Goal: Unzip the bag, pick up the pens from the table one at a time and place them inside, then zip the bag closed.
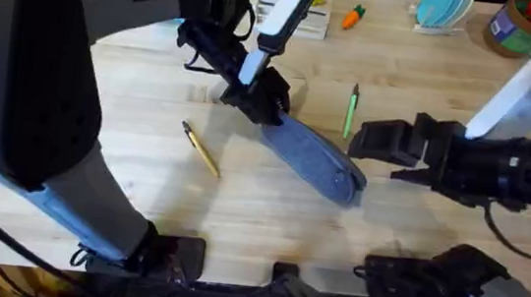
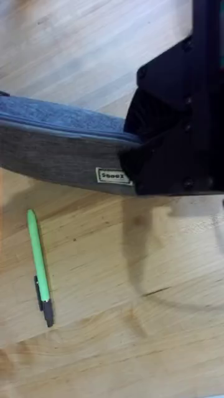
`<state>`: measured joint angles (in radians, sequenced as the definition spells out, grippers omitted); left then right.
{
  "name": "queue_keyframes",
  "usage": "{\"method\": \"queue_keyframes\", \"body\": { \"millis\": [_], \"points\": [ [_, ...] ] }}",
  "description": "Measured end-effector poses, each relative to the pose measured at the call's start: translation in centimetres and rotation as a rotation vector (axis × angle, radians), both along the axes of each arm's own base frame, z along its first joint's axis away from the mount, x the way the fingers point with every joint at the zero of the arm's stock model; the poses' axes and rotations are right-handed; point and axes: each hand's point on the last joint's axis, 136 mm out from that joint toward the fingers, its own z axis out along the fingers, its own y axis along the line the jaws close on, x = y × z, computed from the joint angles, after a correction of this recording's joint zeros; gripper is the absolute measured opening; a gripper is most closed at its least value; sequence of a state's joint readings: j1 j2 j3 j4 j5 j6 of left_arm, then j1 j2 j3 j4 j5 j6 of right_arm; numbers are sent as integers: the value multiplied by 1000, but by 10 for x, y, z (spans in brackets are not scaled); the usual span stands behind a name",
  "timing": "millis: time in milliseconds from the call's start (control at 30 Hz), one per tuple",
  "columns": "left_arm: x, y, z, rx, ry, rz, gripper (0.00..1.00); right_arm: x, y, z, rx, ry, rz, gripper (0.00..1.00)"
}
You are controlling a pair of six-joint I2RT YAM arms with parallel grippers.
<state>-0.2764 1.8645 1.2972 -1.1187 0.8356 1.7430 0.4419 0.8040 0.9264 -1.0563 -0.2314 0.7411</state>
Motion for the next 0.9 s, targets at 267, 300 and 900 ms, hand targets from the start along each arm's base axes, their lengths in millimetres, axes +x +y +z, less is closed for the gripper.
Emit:
{"method": "queue_keyframes", "body": {
  "millis": [267, 300, 900],
  "points": [
    [0, 0, 0, 0, 0, 0, 42, -17, 19, -3, -46, 0, 7, 998],
    [0, 0, 0, 0, 0, 0, 42, -18, 21, -3, -52, -3, 4, 998],
    [0, 0, 0, 0, -1, 0, 42, -18, 26, -10, 9, 111, -383, 997]
  ]
}}
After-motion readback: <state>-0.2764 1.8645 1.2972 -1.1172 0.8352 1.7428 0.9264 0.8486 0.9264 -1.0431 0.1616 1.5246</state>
